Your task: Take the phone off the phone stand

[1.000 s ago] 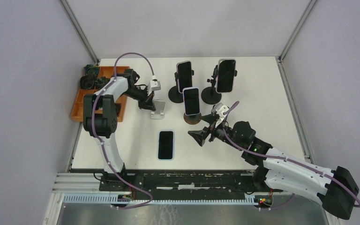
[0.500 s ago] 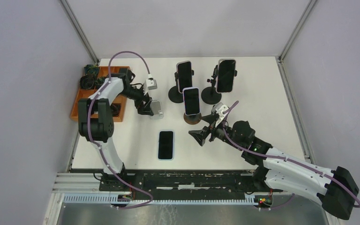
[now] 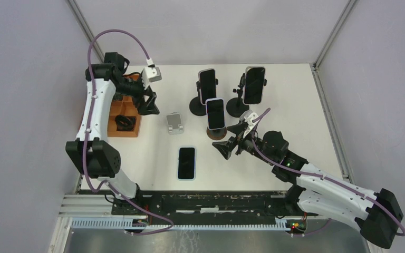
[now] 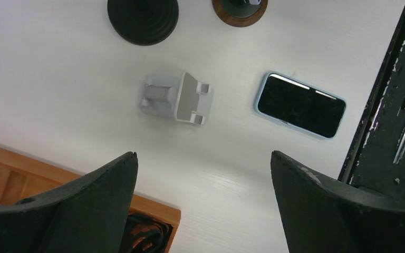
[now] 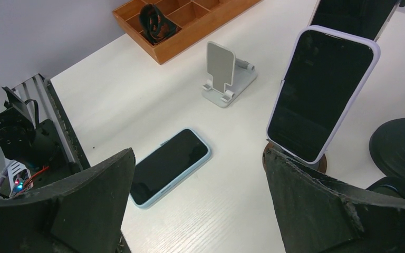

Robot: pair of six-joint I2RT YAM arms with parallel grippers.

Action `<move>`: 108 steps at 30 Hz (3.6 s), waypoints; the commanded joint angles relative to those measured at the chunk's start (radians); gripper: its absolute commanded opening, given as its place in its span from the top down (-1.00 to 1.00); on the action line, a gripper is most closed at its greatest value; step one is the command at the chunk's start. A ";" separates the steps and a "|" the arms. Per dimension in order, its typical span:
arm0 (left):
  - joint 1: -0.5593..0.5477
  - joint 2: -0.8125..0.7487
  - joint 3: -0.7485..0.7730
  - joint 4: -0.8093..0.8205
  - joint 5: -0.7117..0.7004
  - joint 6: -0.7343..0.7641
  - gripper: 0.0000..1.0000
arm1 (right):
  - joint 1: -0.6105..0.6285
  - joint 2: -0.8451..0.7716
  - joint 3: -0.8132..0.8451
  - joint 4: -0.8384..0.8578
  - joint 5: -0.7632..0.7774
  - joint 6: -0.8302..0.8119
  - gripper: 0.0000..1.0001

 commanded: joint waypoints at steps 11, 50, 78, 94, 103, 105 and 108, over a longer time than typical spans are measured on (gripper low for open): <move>-0.170 -0.176 -0.276 0.501 -0.336 -0.601 -1.00 | -0.026 0.033 0.066 -0.034 -0.020 0.028 -0.96; -0.497 0.093 -0.631 1.360 -0.121 -1.179 -0.51 | -0.082 -0.047 0.134 -0.135 -0.043 0.008 -0.95; -0.453 -0.063 -0.481 0.731 0.160 -0.724 0.96 | -0.142 0.041 0.120 -0.102 -0.177 0.027 -0.82; -0.454 -0.206 -0.280 0.068 0.386 -0.375 0.96 | -0.165 0.139 0.053 0.260 -0.480 0.275 -0.76; -0.458 -0.286 -0.331 0.164 0.365 -0.509 0.96 | -0.101 0.202 0.080 0.395 -0.495 0.364 -0.63; -0.461 -0.297 -0.336 0.199 0.360 -0.546 0.96 | -0.081 0.217 0.096 0.393 -0.487 0.363 -0.57; -0.466 -0.308 -0.332 0.229 0.343 -0.590 0.96 | -0.054 0.245 0.118 0.381 -0.479 0.357 -0.46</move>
